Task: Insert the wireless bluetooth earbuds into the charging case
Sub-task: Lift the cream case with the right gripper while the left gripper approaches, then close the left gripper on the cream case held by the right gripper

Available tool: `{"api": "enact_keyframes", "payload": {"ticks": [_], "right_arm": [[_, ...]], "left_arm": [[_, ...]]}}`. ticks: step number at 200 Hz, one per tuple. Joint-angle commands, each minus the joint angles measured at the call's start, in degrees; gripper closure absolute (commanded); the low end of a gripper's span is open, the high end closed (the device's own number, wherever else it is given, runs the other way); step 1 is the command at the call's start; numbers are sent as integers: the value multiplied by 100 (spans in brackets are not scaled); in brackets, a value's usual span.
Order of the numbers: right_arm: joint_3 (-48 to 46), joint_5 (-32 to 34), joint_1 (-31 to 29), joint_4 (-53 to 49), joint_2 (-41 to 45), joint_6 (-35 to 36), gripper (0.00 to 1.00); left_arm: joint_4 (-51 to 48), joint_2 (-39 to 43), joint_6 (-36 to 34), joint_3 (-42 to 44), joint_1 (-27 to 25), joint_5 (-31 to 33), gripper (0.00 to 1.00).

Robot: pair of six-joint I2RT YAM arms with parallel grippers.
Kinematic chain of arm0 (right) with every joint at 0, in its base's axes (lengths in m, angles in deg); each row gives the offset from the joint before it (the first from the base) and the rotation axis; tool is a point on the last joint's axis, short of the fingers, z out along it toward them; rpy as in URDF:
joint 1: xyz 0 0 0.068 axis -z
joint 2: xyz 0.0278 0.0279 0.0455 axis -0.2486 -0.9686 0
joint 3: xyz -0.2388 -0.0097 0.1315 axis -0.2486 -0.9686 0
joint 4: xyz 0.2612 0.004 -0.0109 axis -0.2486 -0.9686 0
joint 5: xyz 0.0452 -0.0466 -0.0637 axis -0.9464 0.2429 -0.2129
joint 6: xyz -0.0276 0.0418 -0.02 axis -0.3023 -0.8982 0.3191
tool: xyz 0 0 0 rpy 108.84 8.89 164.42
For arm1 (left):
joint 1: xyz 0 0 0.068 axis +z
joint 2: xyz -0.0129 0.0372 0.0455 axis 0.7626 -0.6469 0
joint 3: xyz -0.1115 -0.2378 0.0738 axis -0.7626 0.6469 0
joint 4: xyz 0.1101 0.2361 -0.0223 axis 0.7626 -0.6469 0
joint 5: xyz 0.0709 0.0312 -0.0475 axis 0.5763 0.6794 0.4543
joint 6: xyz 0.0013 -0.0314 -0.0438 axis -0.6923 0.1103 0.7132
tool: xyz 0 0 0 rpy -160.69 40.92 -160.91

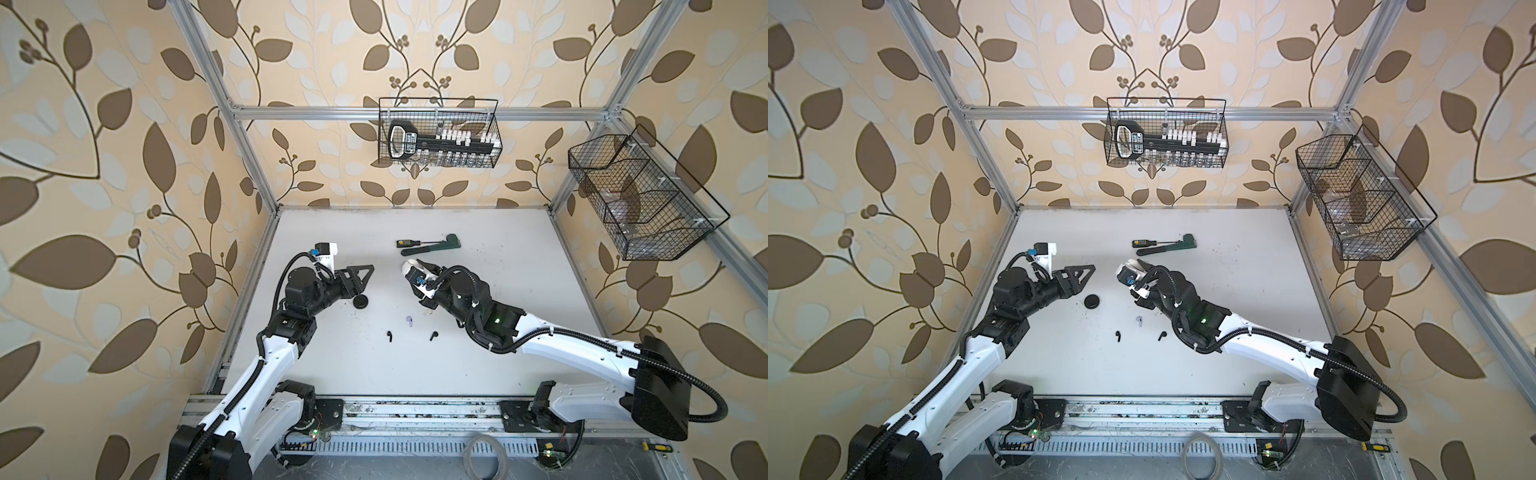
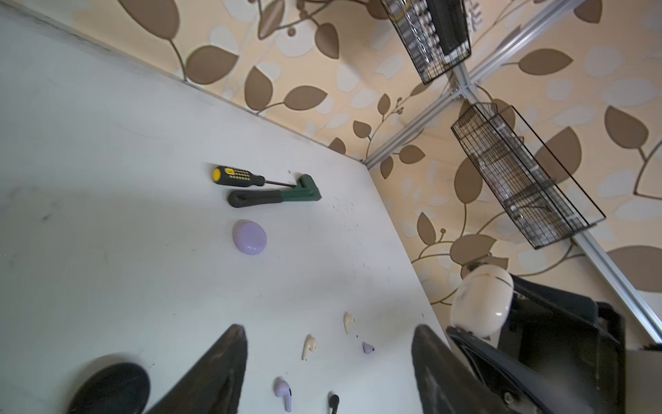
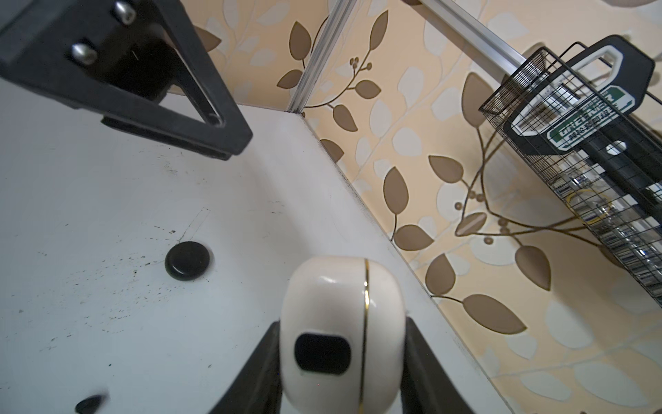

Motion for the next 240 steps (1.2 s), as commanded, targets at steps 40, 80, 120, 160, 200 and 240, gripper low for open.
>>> {"api": "enact_keyframes", "payload": {"ticks": [40, 80, 120, 160, 200, 240], "right_arm": [[-272, -196, -83, 294, 219, 294, 91], [-436, 124, -379, 555, 127, 709, 93], [-400, 62, -427, 631, 161, 715, 93], [-399, -33, -516, 619, 259, 764, 91], [-367, 10, -593, 683, 208, 769, 91], [-305, 126, -590, 778, 156, 744, 91]], "left_arm": [[315, -219, -1143, -431, -935, -470, 30], [113, -3, -1398, -472, -1108, -479, 37], [110, -260, -1444, -624, -1196, -866, 42], [-71, -305, -1561, -750, -1306, -955, 50], [-36, -410, -1524, -802, -1338, -1083, 57], [-119, -402, -1577, -833, -1376, -1109, 57]]}}
